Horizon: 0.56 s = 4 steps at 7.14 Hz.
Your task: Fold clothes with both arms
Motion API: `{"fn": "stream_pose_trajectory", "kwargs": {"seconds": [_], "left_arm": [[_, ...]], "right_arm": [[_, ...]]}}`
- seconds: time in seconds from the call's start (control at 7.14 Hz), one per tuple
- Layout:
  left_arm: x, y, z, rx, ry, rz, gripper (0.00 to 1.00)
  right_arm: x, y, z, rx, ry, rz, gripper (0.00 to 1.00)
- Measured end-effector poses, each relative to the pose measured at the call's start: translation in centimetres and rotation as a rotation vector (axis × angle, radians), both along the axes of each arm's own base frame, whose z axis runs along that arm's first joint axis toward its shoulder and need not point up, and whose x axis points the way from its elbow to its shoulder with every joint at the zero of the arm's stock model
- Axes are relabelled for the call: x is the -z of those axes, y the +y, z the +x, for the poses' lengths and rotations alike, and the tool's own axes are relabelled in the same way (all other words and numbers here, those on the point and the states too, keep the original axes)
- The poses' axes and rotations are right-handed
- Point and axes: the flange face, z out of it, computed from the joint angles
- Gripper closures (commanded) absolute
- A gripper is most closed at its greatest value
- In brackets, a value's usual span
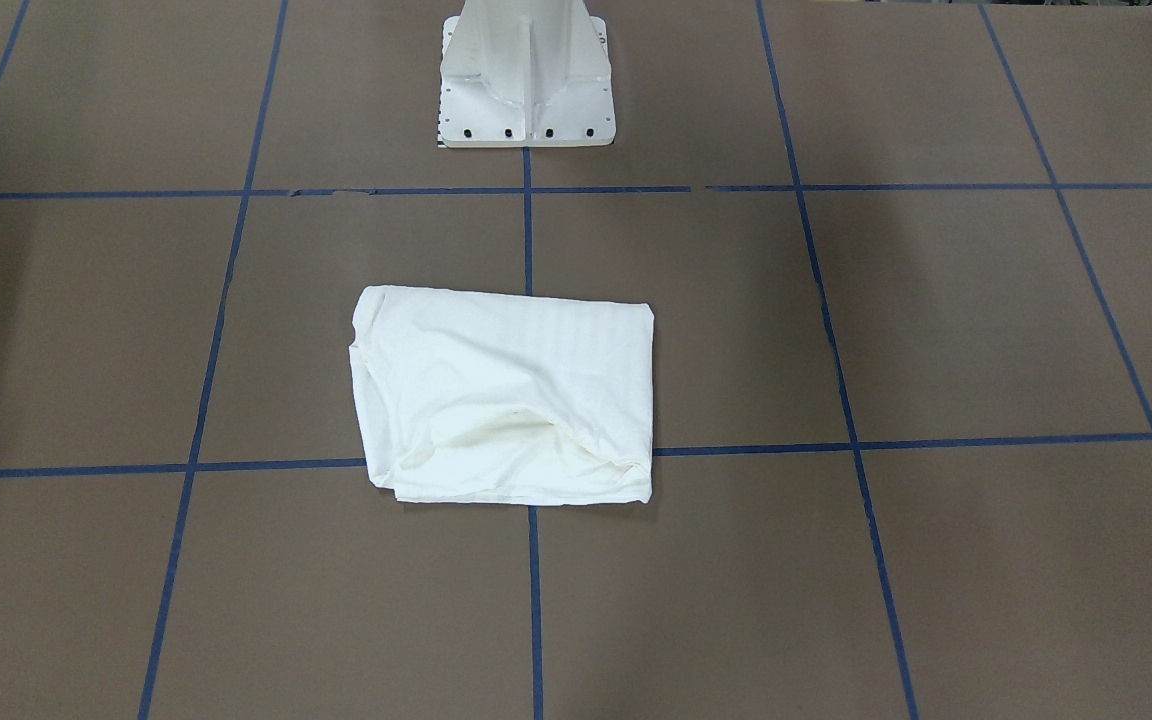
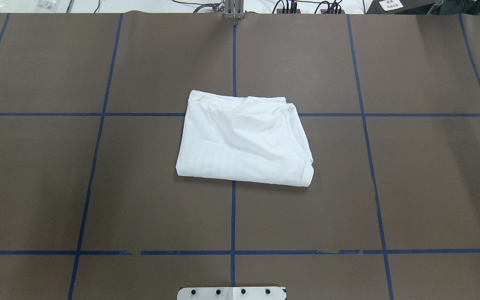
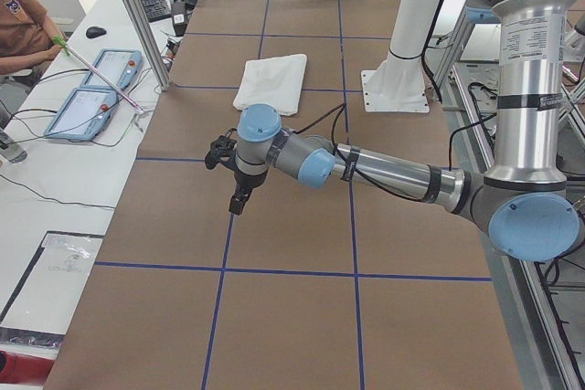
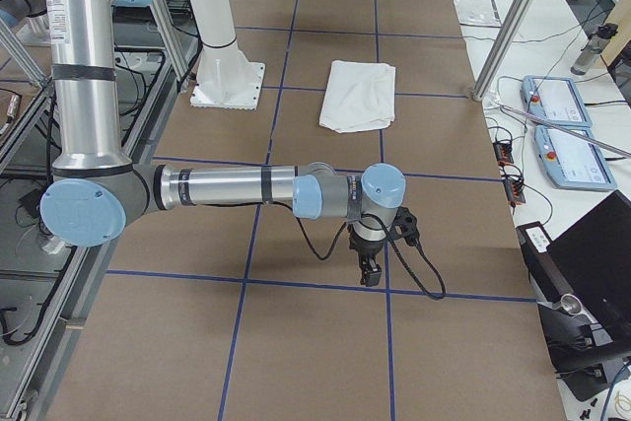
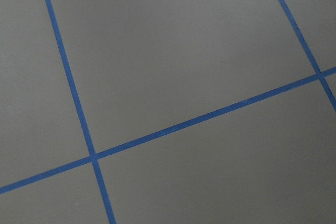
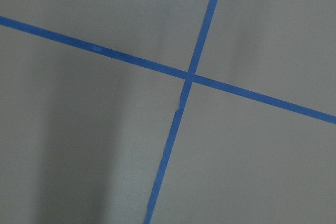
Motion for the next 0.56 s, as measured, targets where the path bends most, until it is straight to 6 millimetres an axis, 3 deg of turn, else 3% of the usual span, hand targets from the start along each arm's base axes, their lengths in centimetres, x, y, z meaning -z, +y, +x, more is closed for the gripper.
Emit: {"fn": "stream_pose_trajectory", "kwargs": {"seconds": [0.56], "left_arm": [[-1.6, 1.3, -3.1, -0.001, -0.032, 0.044, 0.0]], "right_arm": [[1.0, -0.4, -0.3, -0.006, -0.034, 0.011, 0.0]]}}
